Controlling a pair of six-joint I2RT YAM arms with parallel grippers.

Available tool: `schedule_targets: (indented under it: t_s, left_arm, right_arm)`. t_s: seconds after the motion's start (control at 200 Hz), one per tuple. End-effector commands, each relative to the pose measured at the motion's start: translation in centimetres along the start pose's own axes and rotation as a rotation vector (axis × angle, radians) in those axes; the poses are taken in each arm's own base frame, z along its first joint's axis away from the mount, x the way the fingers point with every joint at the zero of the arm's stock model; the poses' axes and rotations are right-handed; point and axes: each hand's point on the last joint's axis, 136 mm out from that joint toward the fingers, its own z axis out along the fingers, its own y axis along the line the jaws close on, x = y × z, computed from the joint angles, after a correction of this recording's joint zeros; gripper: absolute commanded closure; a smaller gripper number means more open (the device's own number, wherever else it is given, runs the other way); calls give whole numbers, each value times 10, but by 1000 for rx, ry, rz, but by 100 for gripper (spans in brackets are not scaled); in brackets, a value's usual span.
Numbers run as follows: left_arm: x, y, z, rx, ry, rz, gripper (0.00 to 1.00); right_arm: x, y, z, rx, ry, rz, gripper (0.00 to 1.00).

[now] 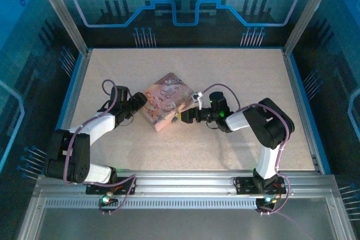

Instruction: Unlock the padlock with the key

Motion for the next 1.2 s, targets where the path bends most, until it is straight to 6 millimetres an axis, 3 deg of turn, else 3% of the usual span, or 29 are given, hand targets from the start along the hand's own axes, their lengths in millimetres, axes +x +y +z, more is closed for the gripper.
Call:
schedule_targets:
  t_s: [0.0,0.385,0.705,1.196]
  left_arm:
    - [28,21,1,-71,97,-3,22]
    - [30,18,1,-64,104,-4,22]
    - [34,16,2,-58,116,-1,22]
    - [35,15,2,-52,114,4,22]
  right_arm:
    - [-9,13,9,-62,16,-21,24]
    - [0,4,18,-54,75,8,25]
    - [7,11,29,-90,87,-33,28]
    - [11,21,23,-132,73,-82,40]
